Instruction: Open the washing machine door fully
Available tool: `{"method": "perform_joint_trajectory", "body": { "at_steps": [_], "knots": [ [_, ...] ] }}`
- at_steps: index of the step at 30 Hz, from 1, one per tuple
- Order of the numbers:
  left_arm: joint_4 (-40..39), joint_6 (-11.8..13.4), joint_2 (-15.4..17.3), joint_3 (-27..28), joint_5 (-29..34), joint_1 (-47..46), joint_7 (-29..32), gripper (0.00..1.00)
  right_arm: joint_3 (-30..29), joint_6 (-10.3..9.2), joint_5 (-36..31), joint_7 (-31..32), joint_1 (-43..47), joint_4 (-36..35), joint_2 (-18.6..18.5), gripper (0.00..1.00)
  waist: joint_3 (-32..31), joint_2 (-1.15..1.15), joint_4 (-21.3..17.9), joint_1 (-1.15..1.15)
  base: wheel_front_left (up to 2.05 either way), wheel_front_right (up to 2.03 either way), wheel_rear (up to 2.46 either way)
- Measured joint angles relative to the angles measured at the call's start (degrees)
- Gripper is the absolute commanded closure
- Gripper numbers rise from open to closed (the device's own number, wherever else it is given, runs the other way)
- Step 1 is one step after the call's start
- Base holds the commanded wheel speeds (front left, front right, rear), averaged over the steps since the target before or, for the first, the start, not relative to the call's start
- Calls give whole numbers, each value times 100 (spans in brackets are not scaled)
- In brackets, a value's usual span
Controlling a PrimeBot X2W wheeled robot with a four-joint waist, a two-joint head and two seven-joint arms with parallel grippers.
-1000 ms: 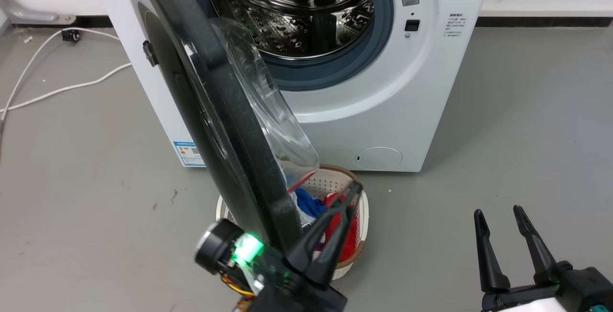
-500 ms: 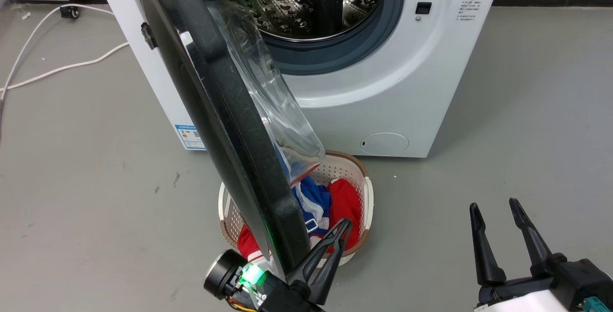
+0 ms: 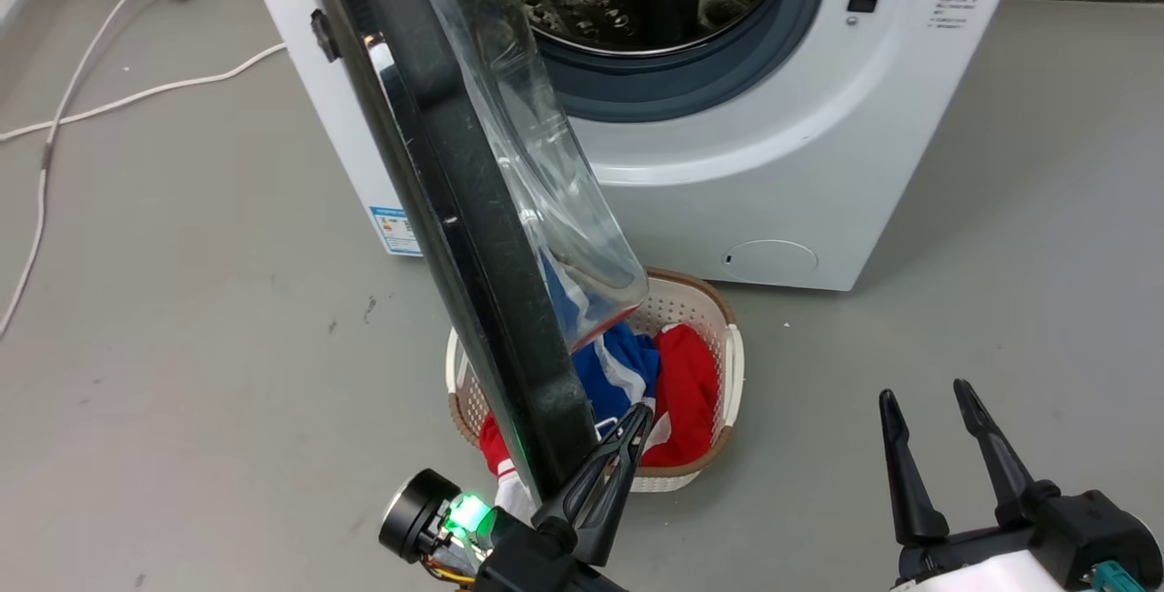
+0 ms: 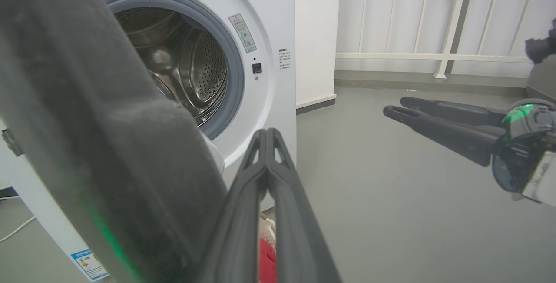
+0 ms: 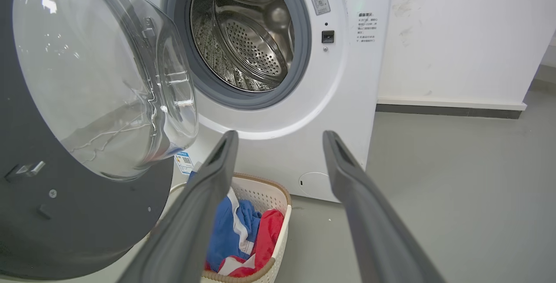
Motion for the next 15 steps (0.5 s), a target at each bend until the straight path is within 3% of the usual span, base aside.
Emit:
{"method": "perform_joint_trajectory", "body": {
  "at_steps": [15],
  "knots": [
    [-225,435,73,521,-258,414,-59,100,15,0,-58,0,-16,49,3,0,87,0,588,-1,0,0,0]
  ]
}}
